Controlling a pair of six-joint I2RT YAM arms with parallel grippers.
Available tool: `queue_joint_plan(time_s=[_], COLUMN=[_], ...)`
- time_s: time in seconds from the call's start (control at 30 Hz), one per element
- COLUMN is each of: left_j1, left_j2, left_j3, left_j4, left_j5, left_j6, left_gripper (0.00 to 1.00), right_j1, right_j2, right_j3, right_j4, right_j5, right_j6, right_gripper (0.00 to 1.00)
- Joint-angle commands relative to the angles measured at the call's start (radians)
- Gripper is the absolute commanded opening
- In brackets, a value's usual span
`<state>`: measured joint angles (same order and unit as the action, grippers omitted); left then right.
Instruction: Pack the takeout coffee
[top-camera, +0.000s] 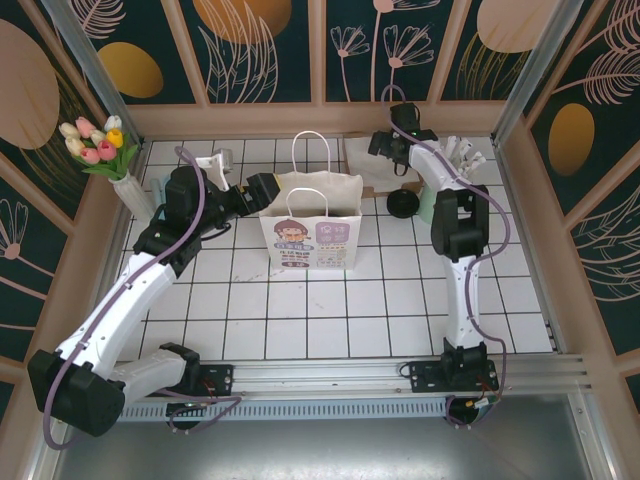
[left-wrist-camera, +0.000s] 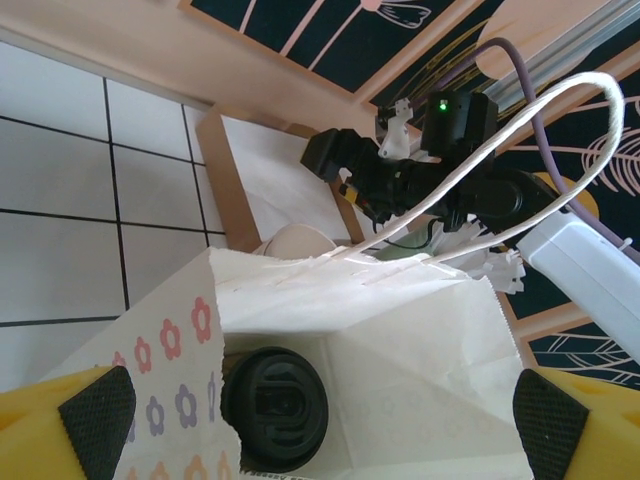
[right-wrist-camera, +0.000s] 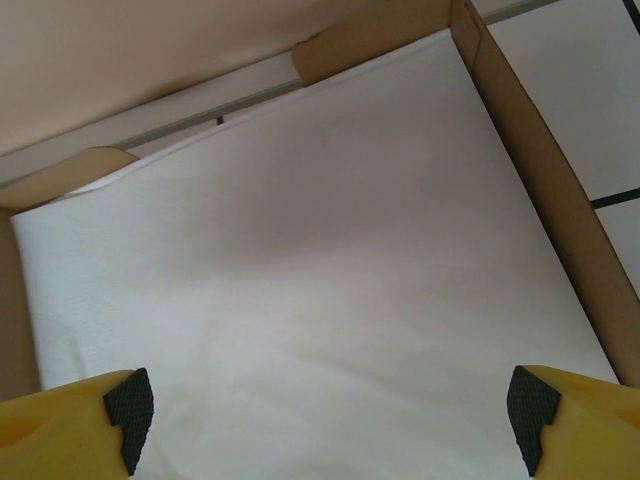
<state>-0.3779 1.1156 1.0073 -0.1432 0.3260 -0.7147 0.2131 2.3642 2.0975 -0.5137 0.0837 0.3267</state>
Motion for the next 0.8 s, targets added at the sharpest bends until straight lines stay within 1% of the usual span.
queue_joint_plan(time_s=[0.0,0.13,0.27,0.37,0.5,0.6,0.77], left_j1=[0.005,0.004,0.005,0.005,0.005,0.005,0.005], left_j2=[-0.001,0.019,0.025,0.023,0.021,0.021,0.029], left_j3=[-0.024,-0.014,-0.006,-0.005,-0.006,-0.009,-0.005], left_j4=[-0.020,-0.022,-0.025,-0.037,-0.048,-0.049,-0.048], left_j5=[-0.022,-0.025,-0.045,-0.056,-0.060,-0.067,-0.062], left_j6=[0.005,0.002,0.004,0.003,-0.002,-0.006,-0.006], left_gripper=[0.98,0.99,0.98,0.99,0.98,0.98,0.98], right_j1=[-0.019,-0.019,-0.017,-0.006,0.012,0.024,0.034], right_j2=[0.041,0.097,0.130,0.145,0.160,0.172,0.176], right_j3=[0.076,0.140,0.152,0.157,0.155,0.151,0.136], right_j4=[-0.057,-0.127,-0.142,-0.146,-0.158,-0.176,-0.177], right_j5=[-0.028,-0.028,-0.063,-0.063,0.016,0.050,0.075], right_j6=[-0.035,-0.042,-0.045,-0.062,-0.084,-0.097,-0.117], right_gripper=[0.92,0.90,0.88,0.85,0.84,0.82,0.73])
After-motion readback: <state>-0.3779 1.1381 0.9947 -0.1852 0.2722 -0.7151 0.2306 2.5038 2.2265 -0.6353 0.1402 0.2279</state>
